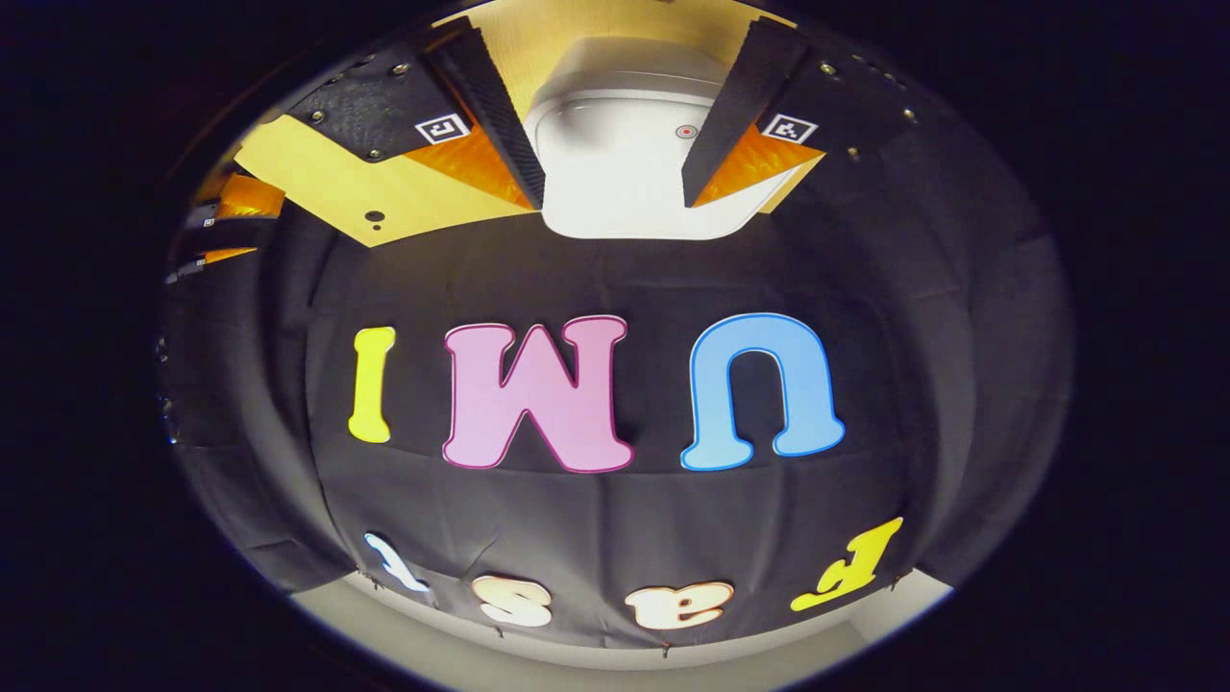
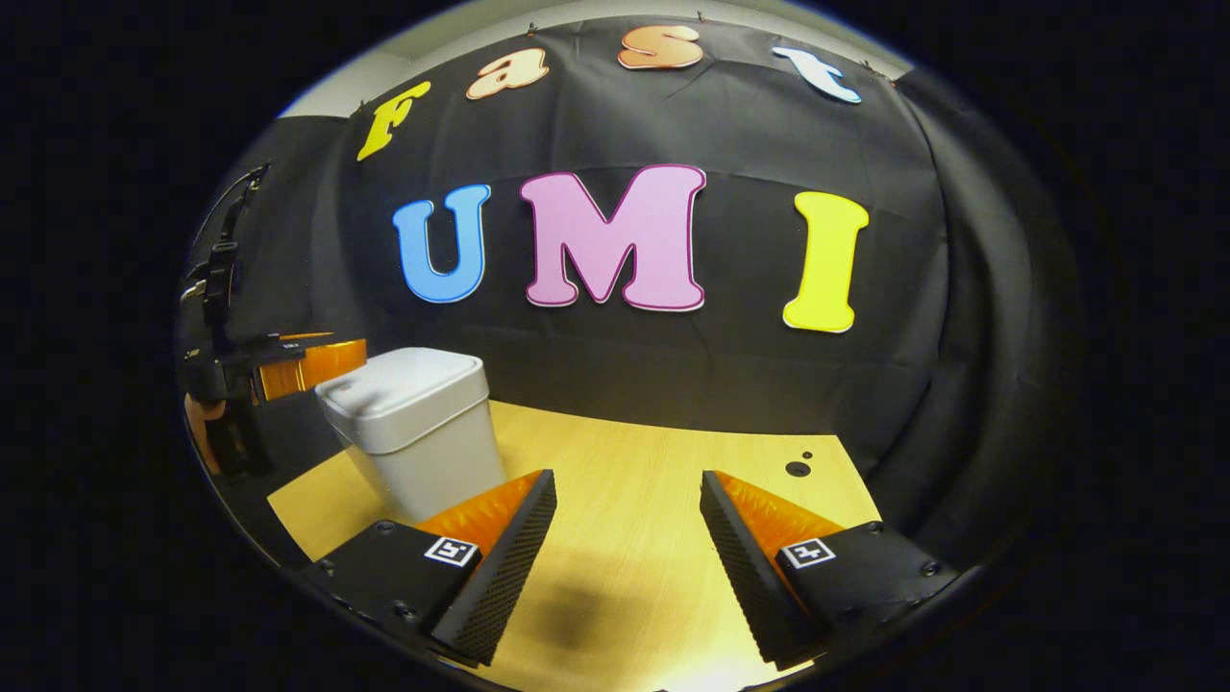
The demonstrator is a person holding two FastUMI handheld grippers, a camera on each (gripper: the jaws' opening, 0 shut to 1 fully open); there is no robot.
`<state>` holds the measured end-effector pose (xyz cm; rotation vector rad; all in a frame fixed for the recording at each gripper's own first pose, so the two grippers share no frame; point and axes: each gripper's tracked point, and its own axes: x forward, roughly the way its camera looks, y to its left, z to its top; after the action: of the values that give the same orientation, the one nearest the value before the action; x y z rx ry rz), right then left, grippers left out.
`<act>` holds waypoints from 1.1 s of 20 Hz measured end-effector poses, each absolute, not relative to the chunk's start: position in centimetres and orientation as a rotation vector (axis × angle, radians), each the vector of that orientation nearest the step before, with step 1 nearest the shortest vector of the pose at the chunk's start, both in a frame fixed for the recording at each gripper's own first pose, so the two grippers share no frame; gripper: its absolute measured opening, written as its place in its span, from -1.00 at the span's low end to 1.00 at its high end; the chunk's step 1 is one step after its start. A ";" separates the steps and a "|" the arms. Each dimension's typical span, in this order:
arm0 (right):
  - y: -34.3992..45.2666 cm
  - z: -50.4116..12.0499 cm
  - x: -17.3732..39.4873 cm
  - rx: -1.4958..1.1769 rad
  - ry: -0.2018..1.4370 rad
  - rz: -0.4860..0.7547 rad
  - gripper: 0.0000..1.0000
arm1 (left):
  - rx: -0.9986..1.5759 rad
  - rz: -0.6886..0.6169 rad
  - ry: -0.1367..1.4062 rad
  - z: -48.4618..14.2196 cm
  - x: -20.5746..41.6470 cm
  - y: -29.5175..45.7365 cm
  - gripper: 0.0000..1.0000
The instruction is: Press the lid of the desktop garbage bin to open it, pick up the crumpled paper on the desktop and throw it into the bin, then pick up the pop can on the desktop and drop it into the bin, and finally close the garbage bin lid.
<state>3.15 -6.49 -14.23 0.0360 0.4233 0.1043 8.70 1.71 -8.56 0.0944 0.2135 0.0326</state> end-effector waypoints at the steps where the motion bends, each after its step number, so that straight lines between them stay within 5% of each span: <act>1: -6.1 -13.4 2.8 0.041 0.405 0.094 0.95 | 0.099 0.018 0.194 -7.7 8.4 1.0 0.89; 12: -1.5 -2.7 -1.6 0.006 0.146 -0.088 0.96 | 0.058 -0.050 -0.002 -0.1 1.9 -3.3 0.89; 22: 3.1 -1.8 -5.6 -0.044 0.080 -0.069 0.95 | 0.030 -0.049 -0.035 -0.5 -3.4 -2.0 0.89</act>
<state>-5.57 3.06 -1.77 -0.0444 0.0802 -0.0693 -3.43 -2.04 -0.52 0.0298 -0.0348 -0.0494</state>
